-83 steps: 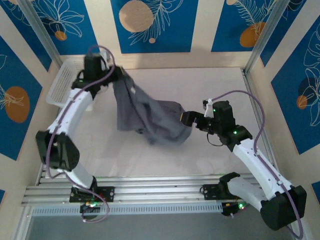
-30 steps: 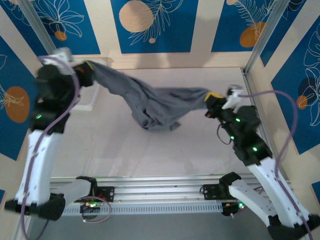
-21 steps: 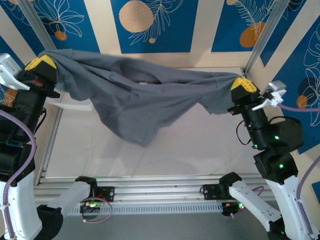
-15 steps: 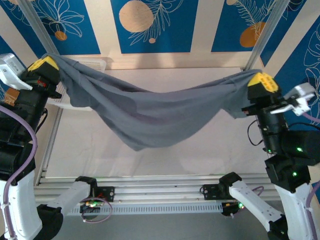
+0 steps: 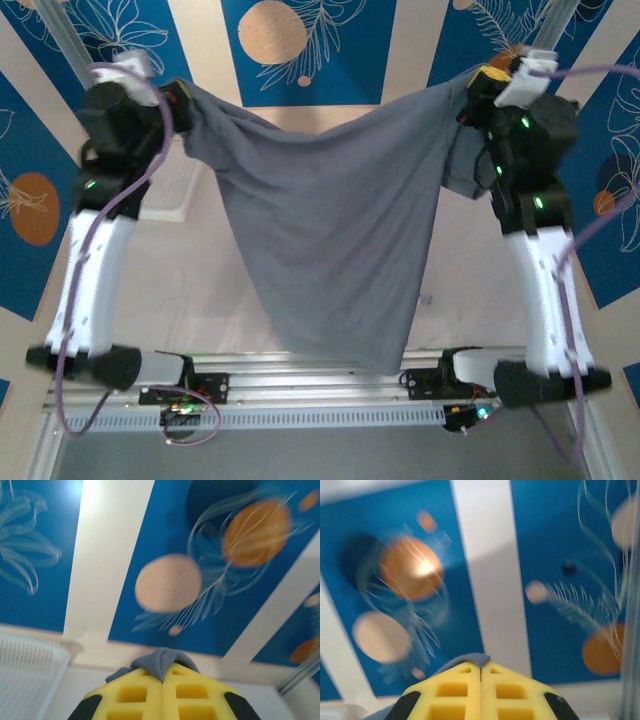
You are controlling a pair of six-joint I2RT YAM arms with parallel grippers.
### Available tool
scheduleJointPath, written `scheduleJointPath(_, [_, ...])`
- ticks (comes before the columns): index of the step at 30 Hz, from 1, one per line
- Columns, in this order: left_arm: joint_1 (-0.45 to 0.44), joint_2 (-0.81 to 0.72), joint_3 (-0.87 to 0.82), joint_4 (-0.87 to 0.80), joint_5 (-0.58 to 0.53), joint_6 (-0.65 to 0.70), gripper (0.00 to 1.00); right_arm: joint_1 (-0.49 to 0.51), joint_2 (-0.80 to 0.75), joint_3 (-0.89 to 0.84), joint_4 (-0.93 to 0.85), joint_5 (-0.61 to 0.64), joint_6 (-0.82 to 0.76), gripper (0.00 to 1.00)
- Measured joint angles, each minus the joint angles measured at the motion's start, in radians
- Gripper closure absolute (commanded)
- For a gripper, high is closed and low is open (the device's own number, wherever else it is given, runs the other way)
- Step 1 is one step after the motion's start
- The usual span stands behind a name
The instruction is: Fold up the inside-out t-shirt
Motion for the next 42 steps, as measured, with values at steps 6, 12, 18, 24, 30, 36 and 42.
scheduleJointPath(6, [0.0,0.288,-0.057,0.084,0.06,0.002,0.24,-0.049,0.396,0.256,-0.26,-0.037,0.037,0.29])
scheduleJointPath(12, [0.0,0.261,-0.093,0.105,0.122,0.029,0.19,-0.049,0.454,0.404,-0.435,-0.15,0.021,0.22])
scheduleJointPath(18, [-0.069,-0.068,-0.349,0.165,0.166,0.089,0.17,-0.023,0.299,0.321,-0.525,-0.243,0.005,0.22])
scheduleJointPath(24, [-0.381,-0.29,-0.691,0.297,0.209,0.297,0.01,0.061,-0.035,-0.243,-0.467,-0.27,0.152,0.25])
scheduleJointPath(30, [-0.749,-0.218,-0.861,0.293,0.187,0.628,0.01,0.2,-0.238,-0.698,-0.572,-0.254,0.39,0.28])
scheduleJointPath(36, [-0.919,-0.117,-0.958,0.299,0.14,0.793,0.01,0.266,-0.249,-0.889,-0.764,-0.202,0.636,0.26])
scheduleJointPath(42, [-0.923,-0.111,-0.984,0.314,0.12,0.822,0.01,0.276,-0.289,-1.106,-0.757,-0.235,0.787,0.22])
